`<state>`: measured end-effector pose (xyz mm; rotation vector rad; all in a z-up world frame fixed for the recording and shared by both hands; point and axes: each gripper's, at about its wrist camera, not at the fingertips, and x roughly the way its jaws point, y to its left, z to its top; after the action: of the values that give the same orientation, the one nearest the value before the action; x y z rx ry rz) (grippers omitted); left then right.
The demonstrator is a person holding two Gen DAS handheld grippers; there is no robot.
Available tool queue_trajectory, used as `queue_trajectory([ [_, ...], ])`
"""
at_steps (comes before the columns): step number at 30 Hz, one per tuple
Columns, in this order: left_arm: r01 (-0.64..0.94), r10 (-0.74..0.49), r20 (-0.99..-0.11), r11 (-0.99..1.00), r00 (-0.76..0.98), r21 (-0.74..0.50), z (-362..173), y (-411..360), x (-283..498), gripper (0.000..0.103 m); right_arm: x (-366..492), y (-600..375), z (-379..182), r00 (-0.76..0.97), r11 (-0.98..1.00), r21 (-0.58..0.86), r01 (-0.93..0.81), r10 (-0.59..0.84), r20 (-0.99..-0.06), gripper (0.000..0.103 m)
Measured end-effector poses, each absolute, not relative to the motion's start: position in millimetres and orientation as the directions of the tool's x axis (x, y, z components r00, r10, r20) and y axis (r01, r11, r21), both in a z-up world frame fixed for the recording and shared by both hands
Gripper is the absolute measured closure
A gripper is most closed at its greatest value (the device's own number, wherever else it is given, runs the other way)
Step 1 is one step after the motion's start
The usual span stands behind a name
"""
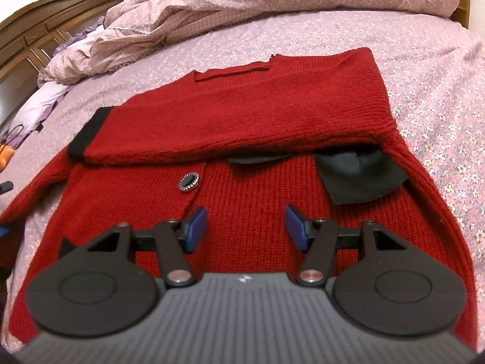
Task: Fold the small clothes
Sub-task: 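Grasp the black cuff of the folded sleeve with the left tool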
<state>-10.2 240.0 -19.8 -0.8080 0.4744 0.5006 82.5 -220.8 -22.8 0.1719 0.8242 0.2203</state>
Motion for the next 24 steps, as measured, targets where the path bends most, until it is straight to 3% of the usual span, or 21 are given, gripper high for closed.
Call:
queue_trajectory([
  [2,-0.584,0.252,-0.564,0.6,0.786,-0.547,-13,246,-8,0.043,82,-220,-23,0.662,0.964,0.234,-0.126,0.258,-0.704,0.044],
  [5,-0.553,0.245,-0.531,0.617,0.811,-0.56,1,257,-6,0.06,80,-221,-23,0.666,0.964,0.235,-0.124,0.256,-0.701,0.044],
  [11,-0.44,0.222,-0.413,0.698,0.883,-0.565,47,262,7,0.082,77,-224,-20,0.667,0.959,0.261,-0.108,0.265,-0.696,0.044],
  [15,-0.312,0.168,-0.299,0.782,0.939,-0.54,90,248,18,0.086,73,-227,-19,0.668,0.955,0.28,-0.099,0.272,-0.692,0.044],
  [17,-0.271,0.137,-0.282,0.812,0.95,-0.517,108,236,25,0.086,72,-228,-19,0.67,0.954,0.286,-0.095,0.274,-0.69,0.044],
  [22,-0.274,0.086,-0.357,0.81,0.93,-0.519,115,209,31,0.083,70,-227,-16,0.671,0.952,0.291,-0.099,0.28,-0.687,0.044],
  [24,-0.305,0.082,-0.41,0.8,0.909,-0.516,107,203,29,0.074,69,-228,-16,0.67,0.952,0.29,-0.101,0.281,-0.687,0.044],
])
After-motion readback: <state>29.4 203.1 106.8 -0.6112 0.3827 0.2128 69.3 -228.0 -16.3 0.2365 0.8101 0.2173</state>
